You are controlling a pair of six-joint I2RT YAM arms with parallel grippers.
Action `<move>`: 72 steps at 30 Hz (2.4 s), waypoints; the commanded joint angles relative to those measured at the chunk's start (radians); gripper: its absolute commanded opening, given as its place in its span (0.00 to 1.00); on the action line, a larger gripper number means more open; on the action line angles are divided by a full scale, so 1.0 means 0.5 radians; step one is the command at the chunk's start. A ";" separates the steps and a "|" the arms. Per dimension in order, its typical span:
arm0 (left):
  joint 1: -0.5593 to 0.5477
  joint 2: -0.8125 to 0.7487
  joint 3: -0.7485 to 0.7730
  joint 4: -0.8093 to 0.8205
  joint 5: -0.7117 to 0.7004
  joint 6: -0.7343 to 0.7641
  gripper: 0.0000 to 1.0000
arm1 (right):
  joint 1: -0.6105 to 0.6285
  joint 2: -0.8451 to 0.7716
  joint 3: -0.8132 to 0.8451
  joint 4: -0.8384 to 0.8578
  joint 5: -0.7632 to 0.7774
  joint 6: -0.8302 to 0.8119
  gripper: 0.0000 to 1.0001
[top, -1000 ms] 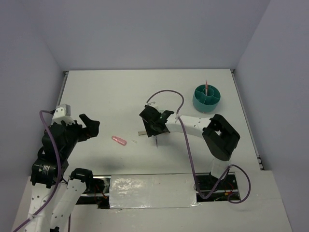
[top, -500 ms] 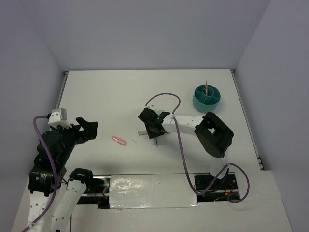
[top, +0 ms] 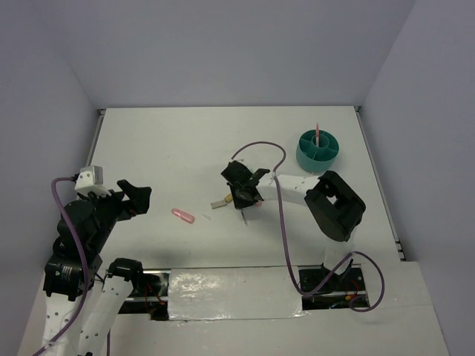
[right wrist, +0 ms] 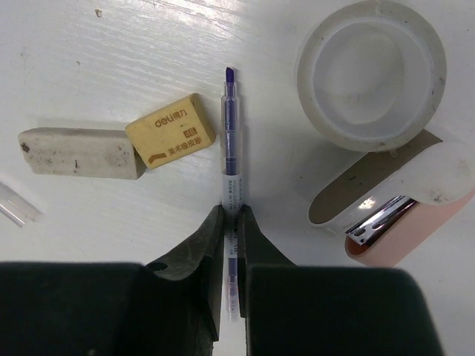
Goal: Sort the stationery into containers
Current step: Pick up the pen from the center of the board, then close the pen cap on the pen.
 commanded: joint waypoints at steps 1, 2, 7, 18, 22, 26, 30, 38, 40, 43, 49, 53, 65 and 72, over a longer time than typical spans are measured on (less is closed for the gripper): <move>0.012 0.037 0.003 0.087 0.023 0.037 0.99 | -0.010 0.065 -0.134 0.015 -0.019 0.037 0.00; 0.012 0.052 0.000 0.090 0.032 0.040 0.99 | -0.013 0.016 -0.128 0.018 -0.012 0.037 0.00; 0.012 0.120 0.012 0.093 0.047 0.028 0.99 | -0.013 -0.116 -0.005 -0.083 0.073 0.046 0.00; -0.153 0.742 -0.206 0.356 0.106 -0.704 0.99 | -0.007 -0.856 0.118 -0.395 0.365 -0.086 0.00; -0.723 1.021 -0.179 0.363 -0.729 -1.164 0.99 | -0.013 -1.024 0.017 -0.479 0.497 -0.095 0.00; -0.933 1.405 -0.010 0.185 -0.904 -1.624 0.96 | -0.007 -1.120 -0.079 -0.445 0.457 -0.107 0.00; -1.043 1.812 0.186 0.014 -0.968 -1.944 0.85 | -0.007 -1.163 -0.152 -0.436 0.478 -0.122 0.00; -1.129 2.393 0.616 -0.275 -0.827 -2.058 0.77 | -0.013 -1.221 -0.275 -0.319 0.475 -0.168 0.00; -1.145 2.482 0.650 -0.318 -0.824 -2.076 0.77 | -0.016 -1.233 -0.293 -0.323 0.503 -0.178 0.00; -1.163 2.507 0.635 -0.330 -0.806 -2.138 0.76 | -0.016 -1.276 -0.330 -0.310 0.512 -0.196 0.00; -1.181 2.473 0.500 -0.217 -0.772 -2.193 0.74 | -0.025 -1.344 -0.401 -0.258 0.506 -0.224 0.00; -1.181 2.556 0.515 -0.238 -0.732 -2.202 0.72 | -0.022 -1.353 -0.431 -0.224 0.481 -0.242 0.00; -1.188 2.620 0.438 -0.199 -0.658 -2.270 0.70 | -0.019 -1.356 -0.505 -0.135 0.432 -0.304 0.00; -1.188 2.709 0.398 -0.122 -0.582 -2.242 0.70 | -0.019 -1.356 -0.533 -0.086 0.383 -0.340 0.00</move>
